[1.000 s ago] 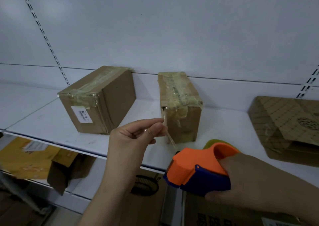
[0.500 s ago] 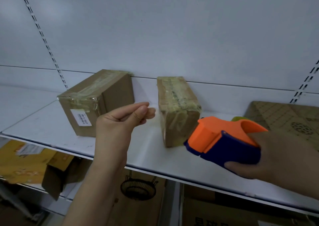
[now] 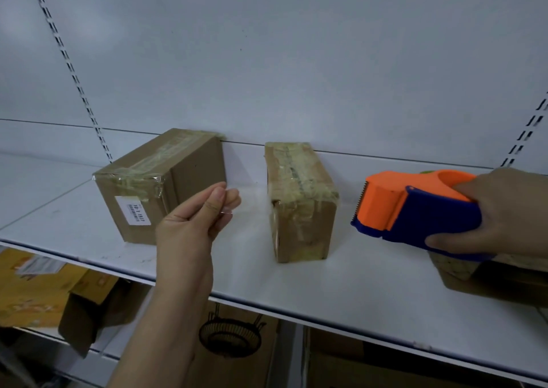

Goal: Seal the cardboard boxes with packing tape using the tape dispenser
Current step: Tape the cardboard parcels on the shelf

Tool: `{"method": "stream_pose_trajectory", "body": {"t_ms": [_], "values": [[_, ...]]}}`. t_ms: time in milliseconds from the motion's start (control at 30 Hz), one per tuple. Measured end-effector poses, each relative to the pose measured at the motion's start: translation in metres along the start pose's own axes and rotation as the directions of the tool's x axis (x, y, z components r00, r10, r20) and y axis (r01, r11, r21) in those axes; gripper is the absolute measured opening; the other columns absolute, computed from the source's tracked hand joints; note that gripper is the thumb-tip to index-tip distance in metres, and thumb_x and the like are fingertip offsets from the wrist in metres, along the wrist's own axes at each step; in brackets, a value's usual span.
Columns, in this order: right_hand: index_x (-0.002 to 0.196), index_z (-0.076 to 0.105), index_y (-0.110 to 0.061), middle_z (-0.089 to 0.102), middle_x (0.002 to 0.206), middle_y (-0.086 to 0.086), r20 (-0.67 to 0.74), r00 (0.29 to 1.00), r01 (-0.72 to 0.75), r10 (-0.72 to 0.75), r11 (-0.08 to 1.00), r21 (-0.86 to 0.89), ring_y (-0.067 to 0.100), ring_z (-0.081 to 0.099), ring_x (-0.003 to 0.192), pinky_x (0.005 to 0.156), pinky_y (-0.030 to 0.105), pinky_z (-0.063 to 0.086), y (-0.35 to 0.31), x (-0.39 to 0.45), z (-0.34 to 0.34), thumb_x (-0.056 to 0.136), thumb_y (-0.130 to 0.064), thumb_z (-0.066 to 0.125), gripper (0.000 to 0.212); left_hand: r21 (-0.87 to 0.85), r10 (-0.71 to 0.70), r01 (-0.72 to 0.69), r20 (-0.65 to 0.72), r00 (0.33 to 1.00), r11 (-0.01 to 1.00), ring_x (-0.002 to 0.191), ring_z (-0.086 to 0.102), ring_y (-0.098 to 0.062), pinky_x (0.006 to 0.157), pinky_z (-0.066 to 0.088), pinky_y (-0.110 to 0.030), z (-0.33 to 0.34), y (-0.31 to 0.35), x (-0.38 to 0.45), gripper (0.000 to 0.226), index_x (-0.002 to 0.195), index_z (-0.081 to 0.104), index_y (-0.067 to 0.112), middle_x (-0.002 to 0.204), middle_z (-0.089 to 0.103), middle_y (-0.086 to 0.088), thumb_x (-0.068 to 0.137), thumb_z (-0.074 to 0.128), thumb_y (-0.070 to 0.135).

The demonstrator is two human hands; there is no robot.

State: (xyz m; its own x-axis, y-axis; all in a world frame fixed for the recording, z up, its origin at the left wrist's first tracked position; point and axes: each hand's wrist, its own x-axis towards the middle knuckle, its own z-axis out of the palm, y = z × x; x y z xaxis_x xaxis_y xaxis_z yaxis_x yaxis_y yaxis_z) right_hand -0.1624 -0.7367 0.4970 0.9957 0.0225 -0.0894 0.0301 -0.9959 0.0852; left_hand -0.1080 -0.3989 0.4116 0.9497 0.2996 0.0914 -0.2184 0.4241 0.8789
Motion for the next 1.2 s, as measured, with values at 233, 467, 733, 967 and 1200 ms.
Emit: {"method": "stream_pose_trajectory", "body": {"t_ms": [233, 467, 733, 967, 1200], "values": [[0.076, 0.059, -0.035, 0.059, 0.073, -0.040, 0.076, 0.976, 0.186, -0.203, 0.965, 0.184, -0.008, 0.062, 0.065, 0.053, 0.015, 0.048, -0.013, 0.034, -0.032, 0.045, -0.095, 0.049, 0.068, -0.009, -0.064, 0.063, -0.061, 0.996, 0.998, 0.088, 0.074, -0.013, 0.071, 0.057, -0.017, -0.008, -0.014, 0.008, 0.018, 0.105, 0.074, 0.010, 0.091, 0.077, -0.005, 0.089, 0.068, 0.014], [0.073, 0.072, -0.024, 0.074, 0.079, -0.001, 0.389, 0.881, 0.094, -0.270, 0.905, 0.415, 0.014, 0.070, 0.071, 0.063, 0.025, 0.052, -0.002, 0.084, -0.034, 0.064, -0.053, 0.075, 0.031, 0.155, -0.094, 0.099, -0.041, 0.995, 0.983, 0.074, 0.071, -0.002, 0.074, 0.055, -0.017, 0.005, -0.044, 0.024, 0.009, 0.098, 0.074, 0.010, 0.079, 0.077, 0.000, 0.090, 0.069, 0.011], [0.083, 0.071, -0.022, 0.074, 0.085, 0.001, 0.482, 0.807, 0.078, -0.341, 0.871, 0.486, 0.016, 0.070, 0.077, 0.070, 0.027, 0.052, -0.007, 0.112, -0.026, 0.057, -0.062, 0.075, 0.048, 0.321, -0.122, 0.115, 0.003, 0.992, 0.940, 0.076, 0.066, -0.004, 0.071, 0.053, -0.022, 0.024, -0.067, 0.030, 0.011, 0.098, 0.078, 0.014, 0.086, 0.077, 0.000, 0.091, 0.071, 0.019], [0.096, 0.069, -0.011, 0.075, 0.088, 0.006, 0.460, 0.819, 0.063, -0.342, 0.851, 0.522, 0.022, 0.072, 0.081, 0.068, 0.028, 0.054, 0.001, 0.115, -0.018, 0.046, -0.068, 0.082, 0.077, 0.200, -0.388, 0.388, -0.044, 0.921, 0.899, 0.086, 0.070, -0.019, 0.073, 0.058, -0.031, 0.047, -0.066, 0.029, 0.076, 0.150, 0.033, 0.011, 0.109, 0.069, -0.010, 0.088, 0.072, 0.034], [0.100, 0.068, -0.009, 0.075, 0.090, 0.007, 0.470, 0.813, 0.045, -0.344, 0.842, 0.538, 0.023, 0.072, 0.082, 0.069, 0.031, 0.055, -0.001, 0.117, -0.014, 0.039, -0.071, 0.085, 0.088, 0.509, 0.182, -0.119, -0.076, 0.980, 0.853, 0.133, 0.044, -0.005, 0.111, 0.036, -0.024, 0.041, -0.054, 0.012, 0.045, 0.150, 0.039, 0.020, 0.148, 0.045, 0.007, 0.106, 0.039, 0.030]]}}
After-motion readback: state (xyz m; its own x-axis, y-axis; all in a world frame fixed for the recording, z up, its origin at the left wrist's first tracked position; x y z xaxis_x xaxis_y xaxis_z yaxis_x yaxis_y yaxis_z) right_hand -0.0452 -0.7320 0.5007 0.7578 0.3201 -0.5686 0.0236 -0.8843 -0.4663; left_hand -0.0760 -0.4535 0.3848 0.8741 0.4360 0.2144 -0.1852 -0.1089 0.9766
